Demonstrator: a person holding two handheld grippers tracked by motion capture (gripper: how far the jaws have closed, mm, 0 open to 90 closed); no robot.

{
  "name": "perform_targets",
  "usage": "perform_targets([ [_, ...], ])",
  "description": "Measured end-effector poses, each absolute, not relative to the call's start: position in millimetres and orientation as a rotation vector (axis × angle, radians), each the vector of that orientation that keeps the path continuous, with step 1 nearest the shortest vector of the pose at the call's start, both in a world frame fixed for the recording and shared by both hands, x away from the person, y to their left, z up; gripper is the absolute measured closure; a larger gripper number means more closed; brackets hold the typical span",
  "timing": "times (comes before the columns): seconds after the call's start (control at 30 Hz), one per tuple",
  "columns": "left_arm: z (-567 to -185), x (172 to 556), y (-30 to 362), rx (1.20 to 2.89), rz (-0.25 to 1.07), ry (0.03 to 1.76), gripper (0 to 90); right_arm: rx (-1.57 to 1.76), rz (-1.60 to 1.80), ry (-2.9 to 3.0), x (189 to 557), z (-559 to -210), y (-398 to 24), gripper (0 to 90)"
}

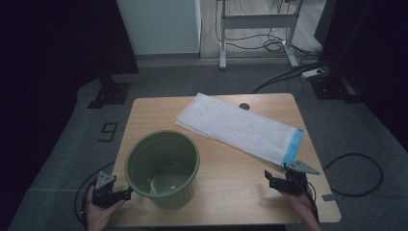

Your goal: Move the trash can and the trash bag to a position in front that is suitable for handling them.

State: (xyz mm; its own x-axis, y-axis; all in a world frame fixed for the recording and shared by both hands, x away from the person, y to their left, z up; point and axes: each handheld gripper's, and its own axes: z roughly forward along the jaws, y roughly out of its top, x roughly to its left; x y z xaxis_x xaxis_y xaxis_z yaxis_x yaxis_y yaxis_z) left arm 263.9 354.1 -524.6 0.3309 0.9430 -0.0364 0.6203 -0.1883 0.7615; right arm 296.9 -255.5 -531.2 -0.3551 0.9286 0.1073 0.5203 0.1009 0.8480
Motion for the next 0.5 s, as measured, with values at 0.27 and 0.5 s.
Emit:
perform_targets([
  [0.27,-517.7,236.9,350.1,1.942,0.632,1.324,9.0,1.404,1.183,1.905,300.9,-529.4,-263.0,13.4],
  [0.5,-503.7,200.6,328.5,1.985,0.600,1.107,9.7,1.406,1.204,1.886,301.5,-526.5,-270.9,13.5],
])
